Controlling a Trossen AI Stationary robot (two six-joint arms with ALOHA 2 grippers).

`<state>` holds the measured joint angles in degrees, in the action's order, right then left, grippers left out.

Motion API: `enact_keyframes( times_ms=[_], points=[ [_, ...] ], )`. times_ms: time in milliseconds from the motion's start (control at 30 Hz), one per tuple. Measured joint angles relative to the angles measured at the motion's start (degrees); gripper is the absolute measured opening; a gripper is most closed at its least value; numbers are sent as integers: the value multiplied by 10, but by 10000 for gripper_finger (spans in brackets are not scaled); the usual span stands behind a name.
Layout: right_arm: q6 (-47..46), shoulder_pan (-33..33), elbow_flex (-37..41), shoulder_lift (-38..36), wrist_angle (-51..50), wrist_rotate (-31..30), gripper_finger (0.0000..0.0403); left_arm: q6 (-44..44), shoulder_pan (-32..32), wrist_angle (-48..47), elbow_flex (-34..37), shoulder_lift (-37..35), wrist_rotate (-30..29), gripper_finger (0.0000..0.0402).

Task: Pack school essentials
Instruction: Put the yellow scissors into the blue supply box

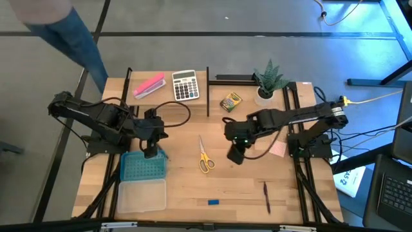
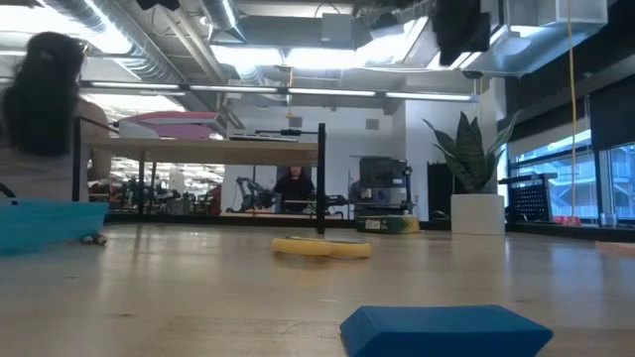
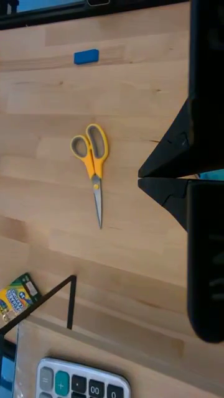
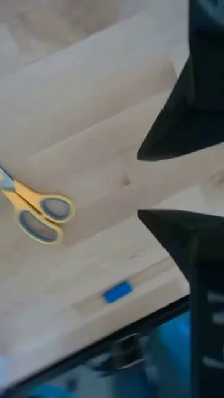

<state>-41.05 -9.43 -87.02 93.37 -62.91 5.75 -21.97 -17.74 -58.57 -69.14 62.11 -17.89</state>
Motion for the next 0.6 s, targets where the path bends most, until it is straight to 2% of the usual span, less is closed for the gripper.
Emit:
enact_keyframes(
  times_ms=[133, 300, 600],
  points=[
    [-58, 1, 0, 36, 41, 0, 166, 0, 0, 0, 0, 0, 0, 0],
    [-127, 1, 0, 95, 71, 4, 171, 1, 0, 0, 0, 0, 0, 0],
    [-124, 4, 0, 189, 170, 4, 170, 1, 0, 0, 0, 0, 0, 0]
  ],
)
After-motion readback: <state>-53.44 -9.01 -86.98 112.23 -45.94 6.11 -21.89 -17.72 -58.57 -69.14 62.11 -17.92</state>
